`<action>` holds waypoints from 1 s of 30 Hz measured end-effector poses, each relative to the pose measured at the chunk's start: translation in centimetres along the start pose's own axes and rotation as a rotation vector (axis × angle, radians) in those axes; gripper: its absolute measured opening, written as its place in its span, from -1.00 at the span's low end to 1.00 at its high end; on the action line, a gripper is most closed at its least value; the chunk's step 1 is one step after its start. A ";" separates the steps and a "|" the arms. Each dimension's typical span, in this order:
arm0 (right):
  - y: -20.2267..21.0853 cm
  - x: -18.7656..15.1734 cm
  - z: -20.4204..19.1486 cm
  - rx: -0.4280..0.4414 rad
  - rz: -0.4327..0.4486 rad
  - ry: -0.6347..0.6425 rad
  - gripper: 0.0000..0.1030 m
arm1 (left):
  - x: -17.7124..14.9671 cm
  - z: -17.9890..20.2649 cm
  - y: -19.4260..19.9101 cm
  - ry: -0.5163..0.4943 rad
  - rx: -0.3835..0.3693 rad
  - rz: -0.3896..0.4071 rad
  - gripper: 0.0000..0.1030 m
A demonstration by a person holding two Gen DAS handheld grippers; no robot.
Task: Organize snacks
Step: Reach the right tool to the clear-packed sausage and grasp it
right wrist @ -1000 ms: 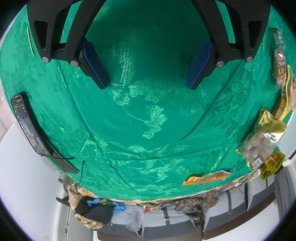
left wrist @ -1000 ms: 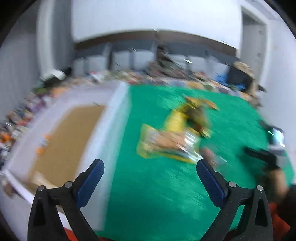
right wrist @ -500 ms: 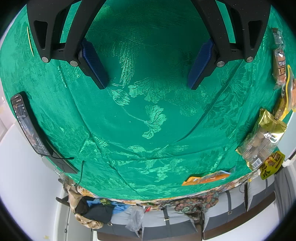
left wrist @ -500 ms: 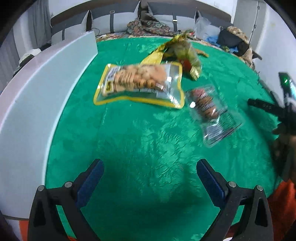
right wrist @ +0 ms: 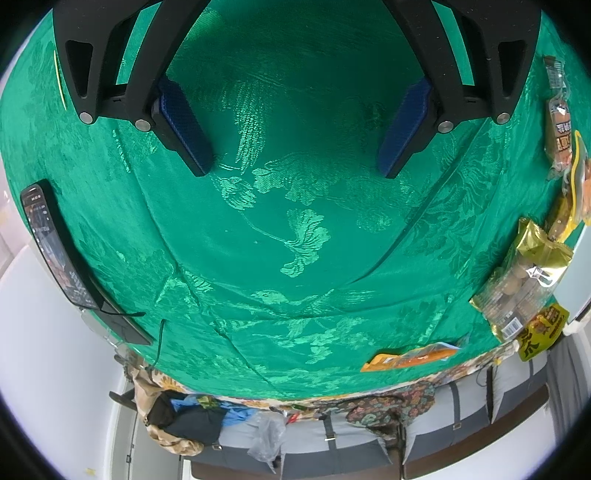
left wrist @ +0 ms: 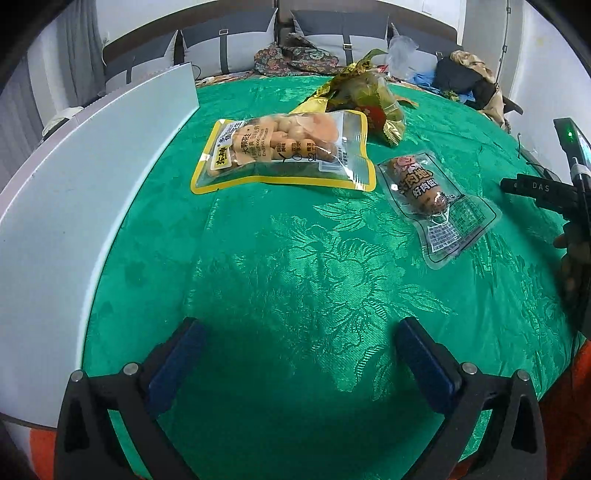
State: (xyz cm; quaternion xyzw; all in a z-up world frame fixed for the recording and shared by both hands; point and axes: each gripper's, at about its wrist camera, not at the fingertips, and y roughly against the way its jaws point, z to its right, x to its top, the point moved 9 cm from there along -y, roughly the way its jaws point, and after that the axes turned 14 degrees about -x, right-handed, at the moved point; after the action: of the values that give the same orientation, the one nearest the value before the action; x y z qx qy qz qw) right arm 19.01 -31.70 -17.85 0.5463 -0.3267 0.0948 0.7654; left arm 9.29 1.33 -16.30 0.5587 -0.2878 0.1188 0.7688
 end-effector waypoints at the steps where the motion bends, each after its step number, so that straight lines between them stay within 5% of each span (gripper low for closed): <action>1: 0.0 0.0 0.0 0.000 0.000 0.000 0.83 | -0.2 0.1 -0.3 -0.002 0.000 0.002 1.00; 9: 0.1 0.0 -0.1 0.004 -0.001 0.003 0.84 | -0.4 0.3 -0.4 -0.034 -0.025 0.000 1.00; 11: 0.6 -0.5 -0.6 0.031 -0.064 0.013 0.83 | -0.5 0.4 -0.3 -0.043 -0.031 0.008 1.00; 16: 6.2 -2.0 -8.3 0.344 -0.123 0.044 0.80 | -0.7 0.4 -0.1 -0.050 -0.029 0.026 1.00; 19: 9.0 -3.4 -14.4 0.409 -0.128 0.194 0.80 | -0.7 0.5 0.0 -0.055 -0.032 0.028 1.00; 22: 9.1 -5.3 -18.4 0.356 -0.149 0.336 0.84 | -0.8 0.5 0.0 -0.060 -0.038 0.031 1.00; 24: 8.8 -6.1 -20.0 0.232 -0.082 0.451 0.82 | -0.8 0.5 0.1 -0.060 -0.038 0.031 1.00; 30: 8.3 -5.5 -19.2 0.234 -0.058 0.425 0.68 | -0.9 0.5 0.2 -0.061 -0.038 0.038 1.00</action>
State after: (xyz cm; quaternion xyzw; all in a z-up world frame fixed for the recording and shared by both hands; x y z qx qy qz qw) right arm 18.21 -10.10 -18.34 0.6083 -0.1293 0.2228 0.7507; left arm 8.36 1.04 -16.55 0.5419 -0.3238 0.1108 0.7676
